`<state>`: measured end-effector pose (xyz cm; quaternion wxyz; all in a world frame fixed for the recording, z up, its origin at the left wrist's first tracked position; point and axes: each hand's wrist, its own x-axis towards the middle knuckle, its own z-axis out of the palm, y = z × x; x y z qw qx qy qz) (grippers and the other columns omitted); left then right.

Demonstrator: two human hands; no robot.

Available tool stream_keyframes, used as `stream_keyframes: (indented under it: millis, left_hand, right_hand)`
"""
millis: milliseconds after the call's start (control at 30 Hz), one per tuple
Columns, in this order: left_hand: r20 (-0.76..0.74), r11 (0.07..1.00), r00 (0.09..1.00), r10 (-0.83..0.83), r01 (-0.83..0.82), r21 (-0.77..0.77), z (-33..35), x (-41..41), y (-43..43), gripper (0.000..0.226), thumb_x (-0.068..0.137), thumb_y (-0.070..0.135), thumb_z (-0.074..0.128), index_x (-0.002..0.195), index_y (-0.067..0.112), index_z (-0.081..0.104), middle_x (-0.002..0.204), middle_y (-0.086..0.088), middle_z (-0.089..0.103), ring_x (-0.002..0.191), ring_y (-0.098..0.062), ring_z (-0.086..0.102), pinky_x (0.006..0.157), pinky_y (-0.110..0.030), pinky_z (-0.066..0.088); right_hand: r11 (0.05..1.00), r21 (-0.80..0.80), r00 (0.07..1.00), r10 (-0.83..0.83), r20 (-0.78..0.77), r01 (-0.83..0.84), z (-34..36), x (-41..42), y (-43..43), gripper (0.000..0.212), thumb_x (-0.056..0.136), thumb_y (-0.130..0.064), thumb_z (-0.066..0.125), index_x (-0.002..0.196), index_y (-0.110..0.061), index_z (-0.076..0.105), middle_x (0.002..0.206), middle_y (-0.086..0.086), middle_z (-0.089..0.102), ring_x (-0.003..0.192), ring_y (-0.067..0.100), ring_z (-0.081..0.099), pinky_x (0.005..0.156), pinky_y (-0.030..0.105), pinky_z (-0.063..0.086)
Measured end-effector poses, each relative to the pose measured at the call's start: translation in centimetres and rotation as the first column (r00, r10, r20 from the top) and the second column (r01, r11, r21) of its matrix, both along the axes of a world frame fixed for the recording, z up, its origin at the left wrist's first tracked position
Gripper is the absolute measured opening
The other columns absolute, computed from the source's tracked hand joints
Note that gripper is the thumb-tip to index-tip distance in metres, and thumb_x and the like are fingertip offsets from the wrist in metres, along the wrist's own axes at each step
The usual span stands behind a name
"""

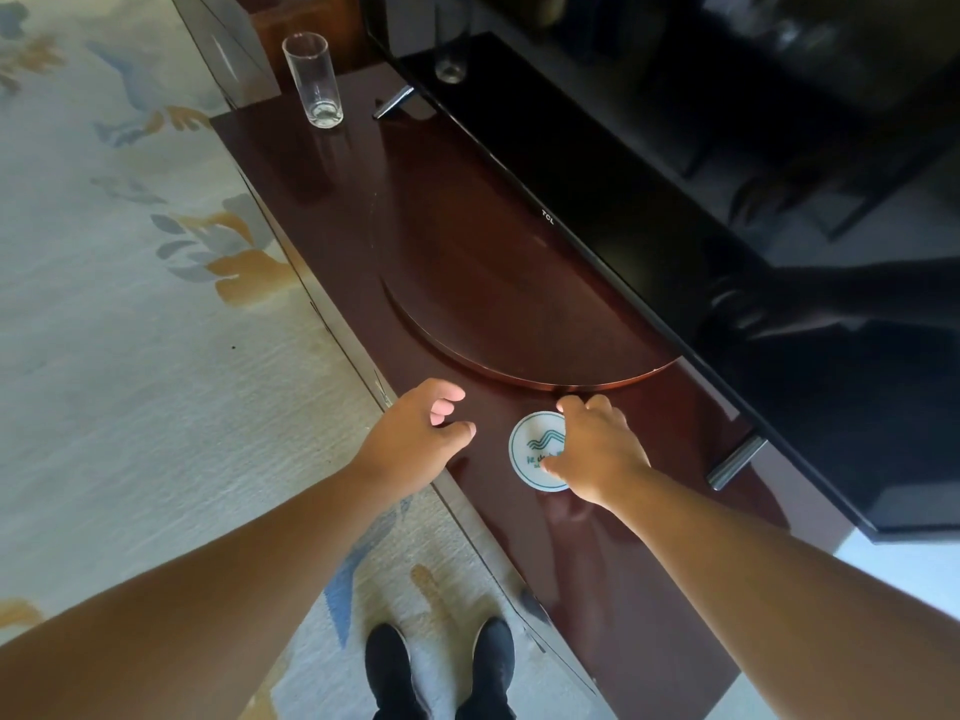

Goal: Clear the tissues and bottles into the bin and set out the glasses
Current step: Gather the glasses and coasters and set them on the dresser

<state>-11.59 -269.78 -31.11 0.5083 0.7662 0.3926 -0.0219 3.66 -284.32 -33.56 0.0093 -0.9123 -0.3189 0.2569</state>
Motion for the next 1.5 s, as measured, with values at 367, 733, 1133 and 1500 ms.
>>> stream_keyframes:
  millis: [367,733,1133,1500]
  left_hand:
    - [-0.002,1.000,1.000,0.003,-0.003,0.006,-0.4,0.3,-0.2,0.035,0.087,0.030,0.064,0.120,0.031,0.054,0.120,0.006,0.057,0.113,-0.007,0.053,0.100,-0.035,0.044]
    - [-0.002,0.999,1.000,-0.019,0.019,0.036,0.0,1.1,-1.1,0.031,0.087,0.031,0.062,0.117,0.031,0.056,0.118,0.008,0.058,0.108,-0.006,0.056,0.095,-0.030,0.045]
    - [0.032,0.953,0.994,-0.102,0.089,0.289,5.6,2.0,-1.2,0.013,0.089,0.024,0.053,0.085,0.035,0.060,0.083,0.015,0.067,0.079,-0.003,0.062,0.071,-0.028,0.051]
    - [0.266,0.936,0.964,0.012,-0.104,0.337,15.3,-2.5,6.0,0.025,0.090,0.019,0.059,0.074,0.038,0.062,0.068,0.018,0.062,0.064,-0.004,0.055,0.067,-0.034,0.048]
  right_hand:
    - [1.000,0.020,0.999,-0.021,-0.024,0.022,0.4,0.3,0.2,0.058,0.074,-0.035,0.078,0.117,-0.016,0.044,0.119,0.006,0.036,0.107,0.027,0.048,0.080,0.039,0.051]
    - [0.985,0.169,0.994,-0.018,-0.107,0.036,2.0,1.2,-0.8,0.015,0.090,-0.012,0.045,0.091,-0.026,0.042,0.091,0.000,0.062,0.080,0.025,0.059,0.055,0.034,0.044]
    - [0.881,0.466,0.976,0.161,-0.145,-0.076,10.5,0.7,1.0,0.010,0.090,-0.019,0.051,0.086,-0.028,0.047,0.086,-0.008,0.062,0.082,0.018,0.060,0.071,0.038,0.051]
    - [0.752,0.589,0.933,0.360,0.006,-0.295,19.5,-1.2,9.5,0.008,0.089,-0.029,0.057,0.081,-0.029,0.056,0.078,-0.011,0.064,0.073,0.005,0.058,0.063,0.029,0.048]
